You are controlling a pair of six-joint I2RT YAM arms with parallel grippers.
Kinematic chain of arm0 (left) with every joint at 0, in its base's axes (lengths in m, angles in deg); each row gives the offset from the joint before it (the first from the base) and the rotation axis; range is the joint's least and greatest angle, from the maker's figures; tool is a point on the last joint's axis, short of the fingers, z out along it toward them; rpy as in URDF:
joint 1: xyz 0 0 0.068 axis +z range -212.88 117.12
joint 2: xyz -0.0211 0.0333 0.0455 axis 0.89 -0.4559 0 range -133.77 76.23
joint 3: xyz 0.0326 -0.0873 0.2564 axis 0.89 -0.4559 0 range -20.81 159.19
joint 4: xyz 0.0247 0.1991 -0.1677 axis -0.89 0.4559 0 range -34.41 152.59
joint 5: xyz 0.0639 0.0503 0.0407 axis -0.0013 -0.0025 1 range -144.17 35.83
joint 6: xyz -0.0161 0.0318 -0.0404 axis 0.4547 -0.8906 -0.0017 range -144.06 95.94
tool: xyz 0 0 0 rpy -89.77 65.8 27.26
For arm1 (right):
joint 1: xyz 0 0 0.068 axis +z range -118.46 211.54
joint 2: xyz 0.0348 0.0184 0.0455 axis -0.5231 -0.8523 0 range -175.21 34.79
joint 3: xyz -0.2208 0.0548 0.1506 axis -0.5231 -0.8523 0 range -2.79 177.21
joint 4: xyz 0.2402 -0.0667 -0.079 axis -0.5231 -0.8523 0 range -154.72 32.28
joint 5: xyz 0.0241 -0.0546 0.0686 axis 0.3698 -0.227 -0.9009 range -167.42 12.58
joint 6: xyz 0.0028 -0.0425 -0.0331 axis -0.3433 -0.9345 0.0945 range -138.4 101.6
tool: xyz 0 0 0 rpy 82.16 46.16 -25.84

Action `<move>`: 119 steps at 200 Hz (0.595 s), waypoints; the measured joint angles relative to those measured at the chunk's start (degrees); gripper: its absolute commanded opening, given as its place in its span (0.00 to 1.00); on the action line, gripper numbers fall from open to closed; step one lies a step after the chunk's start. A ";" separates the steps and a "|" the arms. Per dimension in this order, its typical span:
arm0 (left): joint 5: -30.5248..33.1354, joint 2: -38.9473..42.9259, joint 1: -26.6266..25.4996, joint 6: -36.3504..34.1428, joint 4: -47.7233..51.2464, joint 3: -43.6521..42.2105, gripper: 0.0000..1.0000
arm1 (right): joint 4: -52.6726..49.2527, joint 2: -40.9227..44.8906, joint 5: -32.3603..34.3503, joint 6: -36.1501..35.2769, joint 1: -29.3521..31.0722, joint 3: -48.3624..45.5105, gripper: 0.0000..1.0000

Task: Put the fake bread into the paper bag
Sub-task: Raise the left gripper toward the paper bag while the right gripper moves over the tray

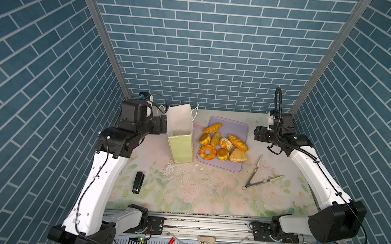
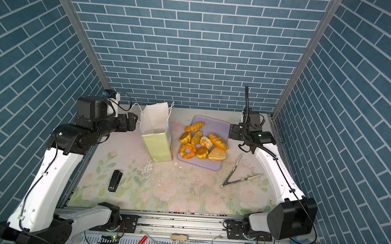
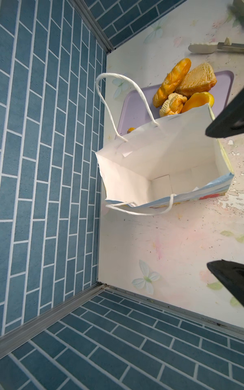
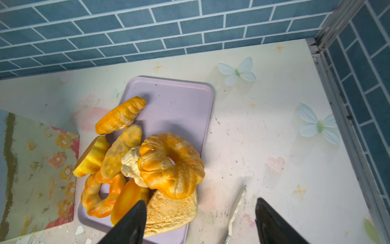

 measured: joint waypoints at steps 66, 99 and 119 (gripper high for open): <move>5.33 -9.51 -0.59 5.66 5.92 4.72 0.78 | -1.84 -4.15 -2.21 0.42 3.32 2.16 0.76; 4.52 -13.60 -0.46 6.73 5.31 4.72 0.53 | -2.32 -6.29 -2.82 1.07 3.85 4.04 0.73; 3.52 -15.63 0.09 7.04 4.61 4.72 0.43 | -2.60 -7.15 -3.10 1.31 4.15 4.98 0.72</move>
